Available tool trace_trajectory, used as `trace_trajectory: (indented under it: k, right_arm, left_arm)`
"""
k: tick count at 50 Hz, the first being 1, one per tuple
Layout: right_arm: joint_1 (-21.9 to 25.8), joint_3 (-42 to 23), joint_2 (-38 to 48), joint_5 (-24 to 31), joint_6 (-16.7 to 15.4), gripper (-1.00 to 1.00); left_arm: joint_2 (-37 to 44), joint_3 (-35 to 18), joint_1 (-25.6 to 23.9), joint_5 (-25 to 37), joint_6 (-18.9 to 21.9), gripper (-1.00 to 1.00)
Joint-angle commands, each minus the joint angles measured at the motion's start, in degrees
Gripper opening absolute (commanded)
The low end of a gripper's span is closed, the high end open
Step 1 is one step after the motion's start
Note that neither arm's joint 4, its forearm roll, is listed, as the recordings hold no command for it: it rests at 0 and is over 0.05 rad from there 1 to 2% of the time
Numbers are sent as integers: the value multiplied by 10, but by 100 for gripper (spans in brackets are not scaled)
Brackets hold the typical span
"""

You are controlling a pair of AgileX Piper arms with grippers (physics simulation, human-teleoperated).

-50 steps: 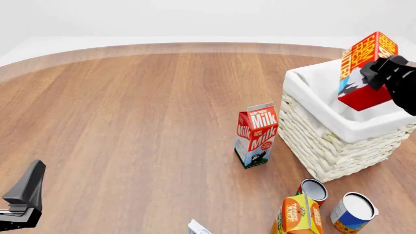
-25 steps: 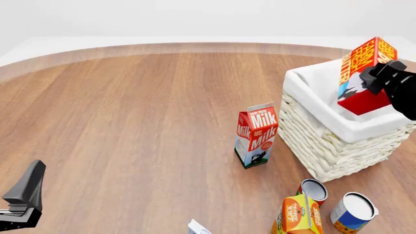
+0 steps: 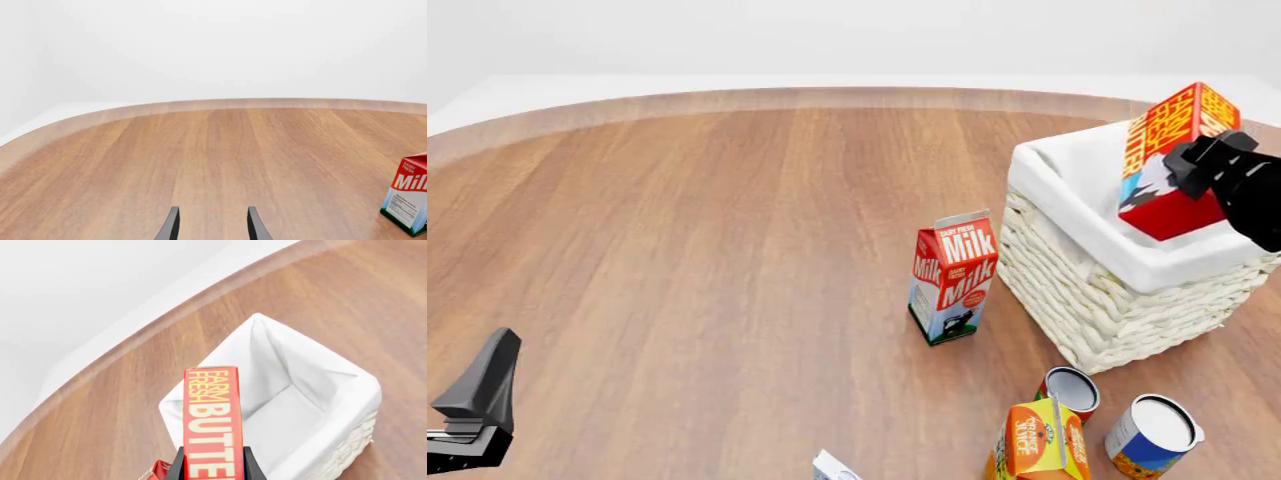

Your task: Pick up the cream cheese box and the butter, and put them in the basket.

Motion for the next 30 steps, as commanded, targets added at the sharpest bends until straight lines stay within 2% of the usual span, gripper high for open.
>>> trace_trajectory:
  k: [1, 19, 20, 22, 30]
  right_arm:
    - [-1, -10, -3, -7, 5, -100]
    - [-5, -14, 7, -7, 1, -100]
    - [0, -12, 4, -10, 5, 100]
    - [-10, -10, 5, -9, 6, 100]
    - [-4, -10, 1, -6, 9, 100]
  left_arm:
    - [0, 0, 0, 0, 0, 100]
    - [0, 0, 0, 0, 0, 100]
    - [0, 0, 0, 0, 0, 100]
    - [0, 0, 0, 0, 0, 100]
    - [0, 0, 0, 0, 0, 100]
